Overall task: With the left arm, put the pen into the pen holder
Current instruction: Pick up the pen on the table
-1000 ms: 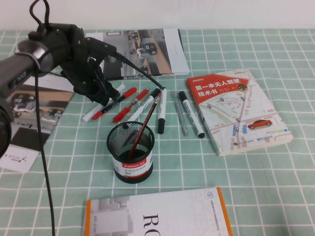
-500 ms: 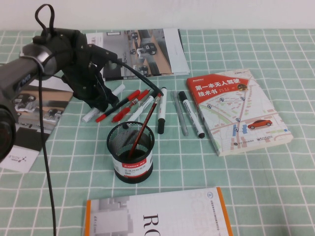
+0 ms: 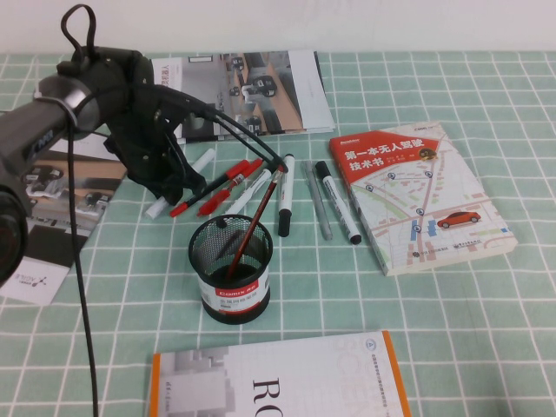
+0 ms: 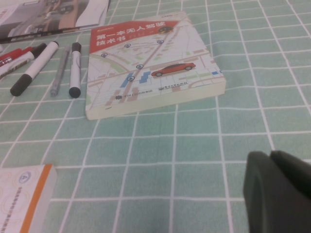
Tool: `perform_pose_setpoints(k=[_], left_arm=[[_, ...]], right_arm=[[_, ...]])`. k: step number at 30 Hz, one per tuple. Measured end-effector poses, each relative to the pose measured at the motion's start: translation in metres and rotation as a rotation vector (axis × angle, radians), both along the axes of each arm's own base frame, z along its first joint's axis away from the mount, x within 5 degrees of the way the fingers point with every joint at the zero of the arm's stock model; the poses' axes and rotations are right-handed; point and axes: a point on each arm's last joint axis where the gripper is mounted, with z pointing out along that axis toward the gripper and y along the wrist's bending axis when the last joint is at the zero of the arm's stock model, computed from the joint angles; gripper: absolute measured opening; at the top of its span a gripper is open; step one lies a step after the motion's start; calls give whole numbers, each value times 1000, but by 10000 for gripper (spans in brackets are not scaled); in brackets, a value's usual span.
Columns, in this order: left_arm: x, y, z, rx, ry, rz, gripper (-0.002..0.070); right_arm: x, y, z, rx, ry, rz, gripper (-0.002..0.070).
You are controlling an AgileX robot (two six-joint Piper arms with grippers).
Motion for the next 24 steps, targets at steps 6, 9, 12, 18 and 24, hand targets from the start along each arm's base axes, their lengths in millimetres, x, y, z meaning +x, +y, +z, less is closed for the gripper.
perform_pose_setpoints(k=[6,9,12,18,24], left_arm=[[-1,1,-1,11,20,-1,120],[-2,1,-1,15,28,-1,110],[-2,1,-1,17,34,-1,110],[-5,2,3,18,52,18,109],[-17,6,52,-7,-18,27,109]], right_arm=[[0,0,0,0,0,0,-20],[0,0,0,0,0,0,-20],[0,0,0,0,0,0,-20],[0,0,0,0,0,0,-20],[0,0,0,0,0,0,-20]])
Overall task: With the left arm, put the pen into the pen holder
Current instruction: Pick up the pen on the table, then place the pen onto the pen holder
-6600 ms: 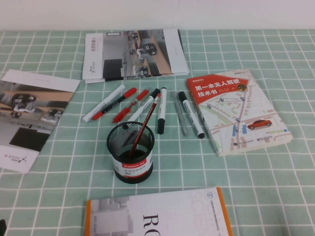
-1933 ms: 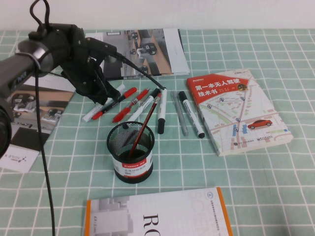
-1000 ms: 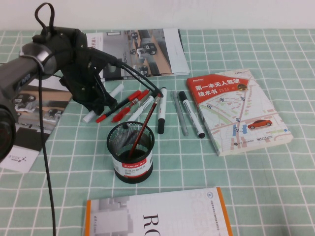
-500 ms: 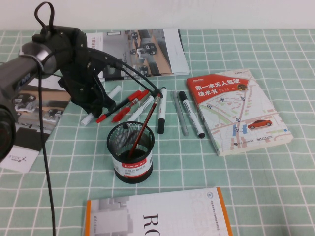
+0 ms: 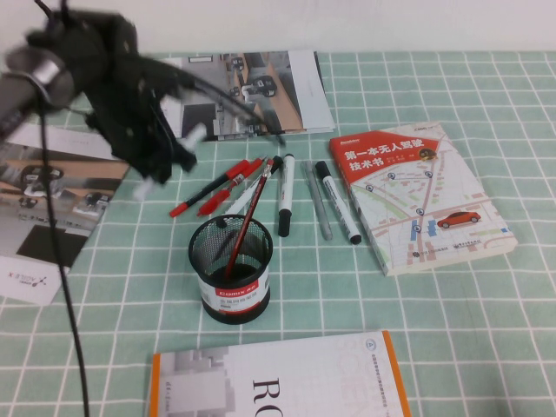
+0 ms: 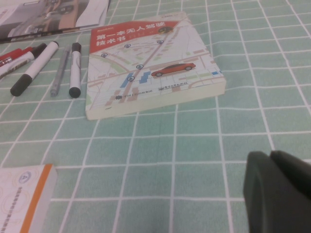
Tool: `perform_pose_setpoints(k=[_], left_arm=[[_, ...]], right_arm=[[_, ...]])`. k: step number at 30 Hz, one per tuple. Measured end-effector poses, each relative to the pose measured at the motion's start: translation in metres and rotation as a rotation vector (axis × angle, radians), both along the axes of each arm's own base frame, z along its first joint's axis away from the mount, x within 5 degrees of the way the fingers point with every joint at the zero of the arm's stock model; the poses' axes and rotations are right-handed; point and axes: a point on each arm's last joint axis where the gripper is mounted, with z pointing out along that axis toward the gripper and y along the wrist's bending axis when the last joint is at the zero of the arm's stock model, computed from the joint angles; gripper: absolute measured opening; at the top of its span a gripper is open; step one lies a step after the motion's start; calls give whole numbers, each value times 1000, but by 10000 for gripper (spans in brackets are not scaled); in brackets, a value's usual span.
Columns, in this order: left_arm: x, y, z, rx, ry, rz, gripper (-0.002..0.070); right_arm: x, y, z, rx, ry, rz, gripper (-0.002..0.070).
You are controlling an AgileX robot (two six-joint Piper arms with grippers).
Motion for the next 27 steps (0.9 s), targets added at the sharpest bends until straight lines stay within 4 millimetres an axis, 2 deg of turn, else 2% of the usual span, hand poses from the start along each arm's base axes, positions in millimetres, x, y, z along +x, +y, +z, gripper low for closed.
perform_pose_setpoints(k=[3,6,11,15,22,27], left_arm=[[-14,1,44,-38,-111,1,109],[-38,0,78,-92,-219,-9,109],[-93,2,112,-213,-380,-29,109],[-134,5,110,-326,-539,-30,109],[-188,6,72,-474,-744,-13,109],[-221,-9,44,-567,-815,-63,109]], right_arm=[[0,0,0,0,0,0,-20],[0,0,0,0,0,0,-20],[0,0,0,0,0,0,-20],[0,0,0,0,0,0,-20],[0,0,0,0,0,0,-20],[0,0,0,0,0,0,-20]])
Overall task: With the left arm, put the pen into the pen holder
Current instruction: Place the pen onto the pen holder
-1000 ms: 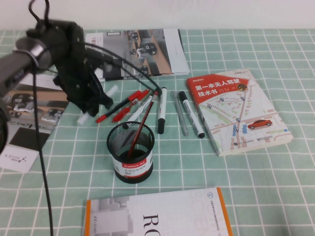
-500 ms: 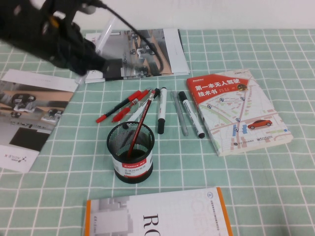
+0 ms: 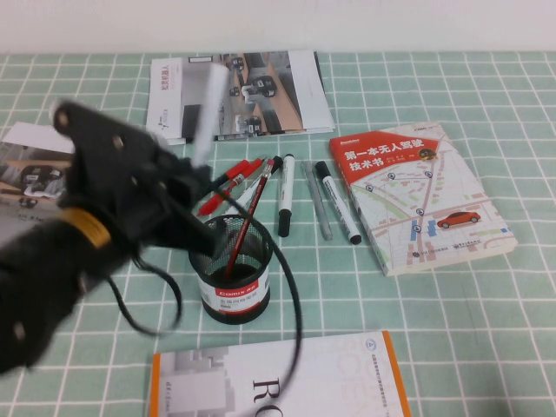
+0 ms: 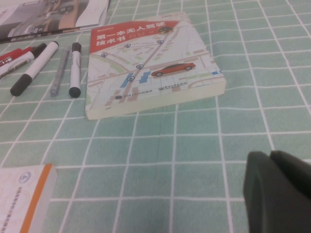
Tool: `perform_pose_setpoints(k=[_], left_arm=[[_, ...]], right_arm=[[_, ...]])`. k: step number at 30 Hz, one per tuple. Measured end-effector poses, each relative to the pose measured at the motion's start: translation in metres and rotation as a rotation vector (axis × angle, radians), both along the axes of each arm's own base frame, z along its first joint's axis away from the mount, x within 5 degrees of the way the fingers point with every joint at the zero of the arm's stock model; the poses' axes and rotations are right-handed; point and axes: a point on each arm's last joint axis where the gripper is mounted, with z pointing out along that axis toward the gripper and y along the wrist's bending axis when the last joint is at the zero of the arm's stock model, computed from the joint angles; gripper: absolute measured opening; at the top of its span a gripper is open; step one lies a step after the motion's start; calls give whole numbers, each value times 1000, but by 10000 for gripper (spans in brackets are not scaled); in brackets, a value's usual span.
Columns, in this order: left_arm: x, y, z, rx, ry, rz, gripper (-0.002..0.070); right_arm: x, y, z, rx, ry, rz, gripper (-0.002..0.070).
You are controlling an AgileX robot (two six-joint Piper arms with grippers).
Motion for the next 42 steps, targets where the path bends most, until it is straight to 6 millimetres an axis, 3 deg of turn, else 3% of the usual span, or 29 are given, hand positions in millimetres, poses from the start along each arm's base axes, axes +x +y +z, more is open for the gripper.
perform_pose_setpoints(k=[3,9,25,37,42], left_arm=[[-13,-8,-9,-45,-65,-31,109],[-18,-9,-23,-157,-140,-33,109],[-1,-23,-67,-171,-104,-22,109],[2,-25,-80,-138,-61,-20,111],[3,-26,-86,-123,-39,-18,155]], right_arm=[[0,0,0,0,0,0,-20],[0,0,0,0,0,0,-20],[0,0,0,0,0,0,-20],[0,0,0,0,0,0,-20],[0,0,0,0,0,0,-20]])
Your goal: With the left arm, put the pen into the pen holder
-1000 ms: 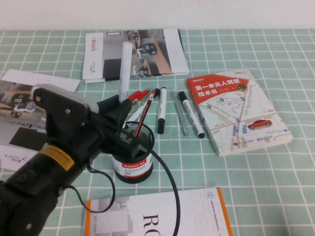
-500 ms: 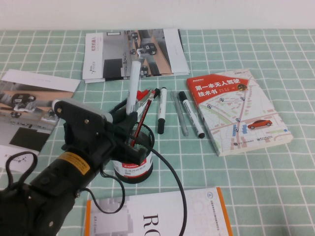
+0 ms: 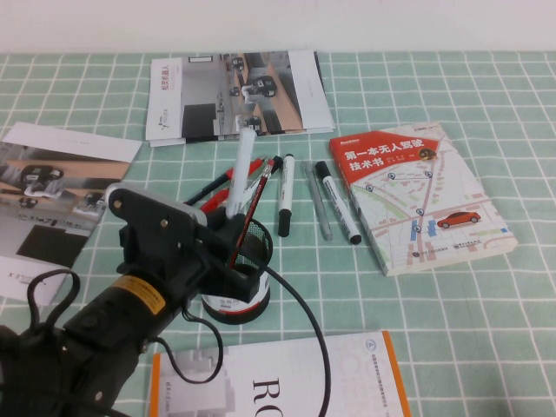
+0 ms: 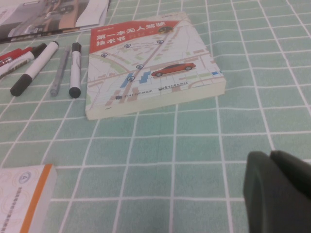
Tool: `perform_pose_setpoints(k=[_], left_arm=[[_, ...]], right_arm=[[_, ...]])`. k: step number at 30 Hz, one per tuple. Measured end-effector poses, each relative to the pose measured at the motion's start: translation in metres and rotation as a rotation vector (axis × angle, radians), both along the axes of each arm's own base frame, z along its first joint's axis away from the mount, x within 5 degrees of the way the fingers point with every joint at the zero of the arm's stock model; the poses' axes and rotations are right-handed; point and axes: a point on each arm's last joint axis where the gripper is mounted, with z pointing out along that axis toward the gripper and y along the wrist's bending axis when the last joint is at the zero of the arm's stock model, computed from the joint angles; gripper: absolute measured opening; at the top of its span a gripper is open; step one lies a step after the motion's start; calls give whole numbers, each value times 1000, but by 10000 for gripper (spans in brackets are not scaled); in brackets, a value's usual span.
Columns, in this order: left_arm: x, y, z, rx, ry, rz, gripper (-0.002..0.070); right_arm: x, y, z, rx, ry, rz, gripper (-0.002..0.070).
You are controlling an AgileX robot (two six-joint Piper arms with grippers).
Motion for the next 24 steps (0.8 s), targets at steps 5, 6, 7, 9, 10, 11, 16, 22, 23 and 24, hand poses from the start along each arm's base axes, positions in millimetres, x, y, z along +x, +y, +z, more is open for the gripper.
perform_pose_setpoints(k=[5,6,7,9,10,11,16,22,23,24], left_arm=[[0,1,-2,7,28,11,176],[0,1,-3,7,30,13,180],[0,1,-3,9,32,12,183],[0,1,-3,10,33,12,200],[0,1,-3,11,35,12,211],[0,1,-3,10,35,12,222],[-3,3,4,8,32,10,218],[-18,13,39,-26,15,-3,33],[-21,15,44,-27,17,-6,23],[-25,18,50,-33,14,-9,15]], right_arm=[[0,0,0,0,0,0,-20],[0,0,0,0,0,0,-20],[0,0,0,0,0,0,-20],[0,0,0,0,0,0,-20],[0,0,0,0,0,0,-20],[0,0,0,0,0,0,-20],[0,0,0,0,0,0,-20],[0,0,0,0,0,0,-20],[0,0,0,0,0,0,-20],[0,0,0,0,0,0,-20]])
